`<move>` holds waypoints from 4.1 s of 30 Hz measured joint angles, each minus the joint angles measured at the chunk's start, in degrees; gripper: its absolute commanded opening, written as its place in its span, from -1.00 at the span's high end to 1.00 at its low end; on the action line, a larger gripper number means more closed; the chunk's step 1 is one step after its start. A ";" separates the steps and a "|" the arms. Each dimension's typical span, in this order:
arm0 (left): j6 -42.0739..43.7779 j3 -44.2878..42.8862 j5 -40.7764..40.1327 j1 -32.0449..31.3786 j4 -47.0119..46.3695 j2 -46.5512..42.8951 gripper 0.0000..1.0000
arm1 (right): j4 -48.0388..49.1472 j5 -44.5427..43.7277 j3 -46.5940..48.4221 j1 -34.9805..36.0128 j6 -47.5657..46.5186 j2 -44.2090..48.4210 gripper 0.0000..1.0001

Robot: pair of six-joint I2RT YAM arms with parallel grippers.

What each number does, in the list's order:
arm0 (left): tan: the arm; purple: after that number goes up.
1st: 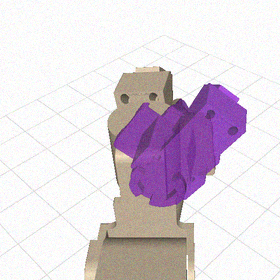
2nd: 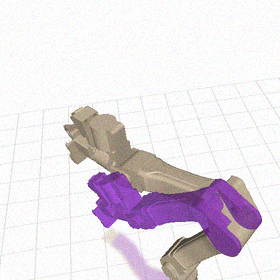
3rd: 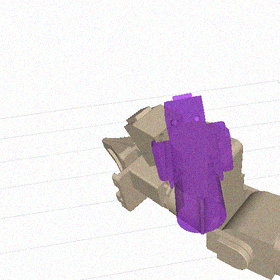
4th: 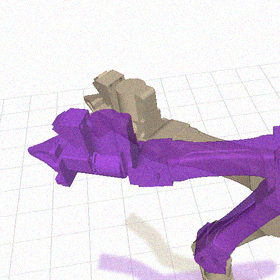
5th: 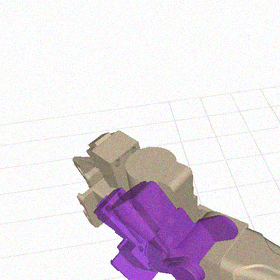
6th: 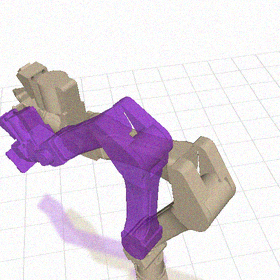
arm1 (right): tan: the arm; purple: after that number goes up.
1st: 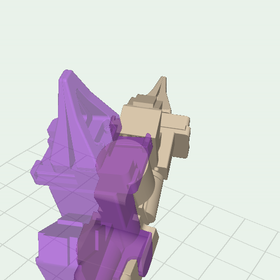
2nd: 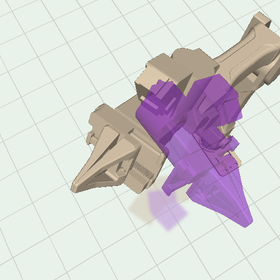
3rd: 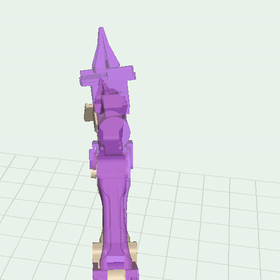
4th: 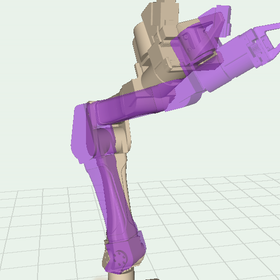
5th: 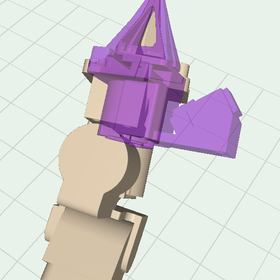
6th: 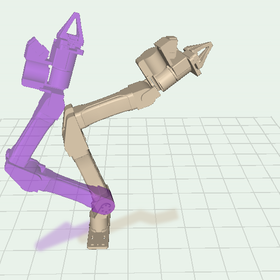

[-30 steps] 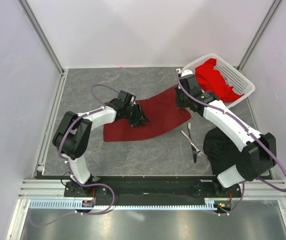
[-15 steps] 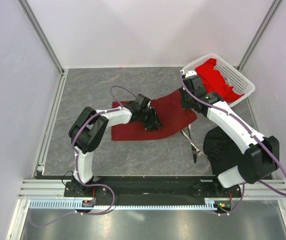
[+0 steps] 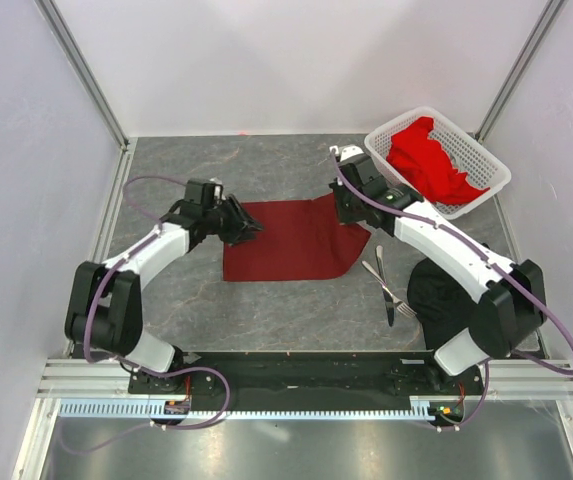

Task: Fold the napkin into a case and place the utensils inside
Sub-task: Fold the rectangle-folded napkin at the center of the board.

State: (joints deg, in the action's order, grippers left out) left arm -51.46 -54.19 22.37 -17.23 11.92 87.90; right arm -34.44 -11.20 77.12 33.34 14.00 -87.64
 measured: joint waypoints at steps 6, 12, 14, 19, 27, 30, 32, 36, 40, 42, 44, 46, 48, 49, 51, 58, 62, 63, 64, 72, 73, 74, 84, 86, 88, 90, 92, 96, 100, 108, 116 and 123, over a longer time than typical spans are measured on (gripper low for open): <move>1.86 6.08 -2.47 3.08 2.45 -4.92 0.24 | 1.03 2.29 2.47 3.26 4.74 -4.33 1.00; 3.13 9.64 -5.57 3.13 4.33 -6.36 0.28 | 4.39 5.62 4.81 6.73 10.78 -9.64 1.00; 3.58 10.03 -6.56 3.32 4.74 -7.32 0.29 | 5.97 6.88 5.16 7.78 12.83 -11.34 1.00; 3.91 12.31 -7.98 5.11 3.28 -8.92 0.36 | 10.38 9.07 6.23 10.12 17.18 -15.96 1.00; 3.91 15.63 -8.66 6.40 1.29 -6.19 0.45 | 14.34 10.49 7.56 11.50 22.10 -20.06 1.00; 3.93 16.33 -8.76 6.40 0.39 -5.86 0.47 | 15.54 10.58 7.69 11.52 24.11 -20.50 1.00; 3.91 16.76 -8.79 6.40 -0.07 -5.86 0.47 | 16.48 10.60 7.69 11.52 25.40 -20.72 1.00; 3.93 17.97 -8.79 6.40 -0.44 -5.90 0.48 | 18.38 11.30 7.82 11.52 28.39 -21.99 1.00; 3.91 19.52 -8.81 6.40 -0.55 -6.14 0.49 | 19.87 12.59 8.63 11.52 31.06 -24.48 1.00; 3.91 19.82 -8.81 6.40 -0.70 -6.19 0.50 | 20.44 13.11 8.81 11.54 32.13 -25.53 1.00; 3.91 19.98 -8.81 6.40 -1.25 -6.21 0.51 | 20.79 13.60 8.83 11.54 33.38 -26.40 1.00; 3.91 20.26 -8.79 6.40 -1.77 -6.27 0.51 | 21.18 14.01 8.83 11.54 34.45 -26.93 1.00; 3.89 20.52 -8.79 6.40 -2.01 -6.47 0.52 | 21.75 14.23 8.90 11.54 35.23 -27.36 1.00; 3.91 20.61 -8.81 6.40 -2.10 -6.56 0.52 | 21.99 14.25 8.98 11.54 35.56 -27.65 1.00; 3.91 20.85 -8.81 6.40 -2.27 -6.82 0.52 | 22.18 14.25 9.20 11.54 36.15 -28.24 1.00; 3.91 21.35 -8.85 6.40 -2.36 -7.39 0.53 | 23.30 14.47 10.62 11.56 37.44 -30.88 1.00; 3.91 21.62 -8.83 6.40 -2.80 -7.39 0.53 | 23.28 14.45 11.30 11.56 37.90 -31.63 1.00; 3.91 21.62 -8.83 6.40 -2.84 -7.39 0.53 | 23.30 14.45 11.43 11.58 37.94 -31.71 1.00; 3.91 21.64 -8.83 6.40 -2.86 -7.39 0.53 | 23.32 14.43 11.69 11.61 38.07 -31.93 1.00; 3.91 21.79 -8.83 6.40 -2.91 -7.72 0.54 | 23.71 14.40 13.14 12.33 38.58 -34.40 1.00; 3.91 21.79 -8.83 6.40 -2.91 -7.74 0.54 | 23.69 14.40 13.16 12.44 38.66 -34.69 1.00; 3.91 21.79 -8.83 6.40 -2.93 -7.74 0.54 | 23.69 14.40 13.27 12.52 38.75 -34.95 1.00; 3.89 22.18 -8.81 6.40 -3.45 -7.82 0.55 | 23.74 14.40 14.32 12.63 39.43 -36.35 0.99; 3.91 22.32 -8.81 6.40 -3.52 -8.00 0.55 | 23.93 14.40 14.64 12.63 39.45 -36.83 0.99; 3.91 22.38 -8.81 6.40 -3.52 -8.22 0.55 | 24.24 14.43 14.95 12.63 39.65 -37.46 0.99; 3.91 22.40 -8.83 6.40 -3.52 -8.26 0.55 | 24.52 14.43 14.99 12.63 39.85 -38.01 0.99; 3.89 22.51 -8.81 6.40 -3.52 -8.26 0.55 | 24.55 14.43 15.02 12.68 40.06 -38.45 0.99; 3.89 22.69 -8.81 6.40 -3.76 -8.28 0.55 | 24.52 14.40 15.41 12.85 40.46 -38.97 0.99; 3.91 22.71 -8.81 6.40 -3.82 -8.35 0.56 | 24.57 14.40 16.35 13.05 40.74 -38.99 0.99; 3.91 22.77 -8.81 6.40 -3.93 -8.37 0.56 | 24.81 14.40 17.88 13.29 41.29 -39.47 0.98; 3.89 22.99 -8.81 6.40 -3.74 -9.27 0.49 | 25.00 14.45 18.08 13.42 41.33 -41.59 0.64; 3.37 22.99 -11.21 6.40 -0.42 -19.06 0.14 | 24.76 16.63 20.37 13.53 39.95 -43.25 0.01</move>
State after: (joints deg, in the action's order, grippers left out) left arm -48.10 -31.20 11.16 -10.83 11.51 68.84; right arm -9.67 5.43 97.49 46.87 53.95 -130.89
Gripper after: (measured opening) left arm 0.371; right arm 0.367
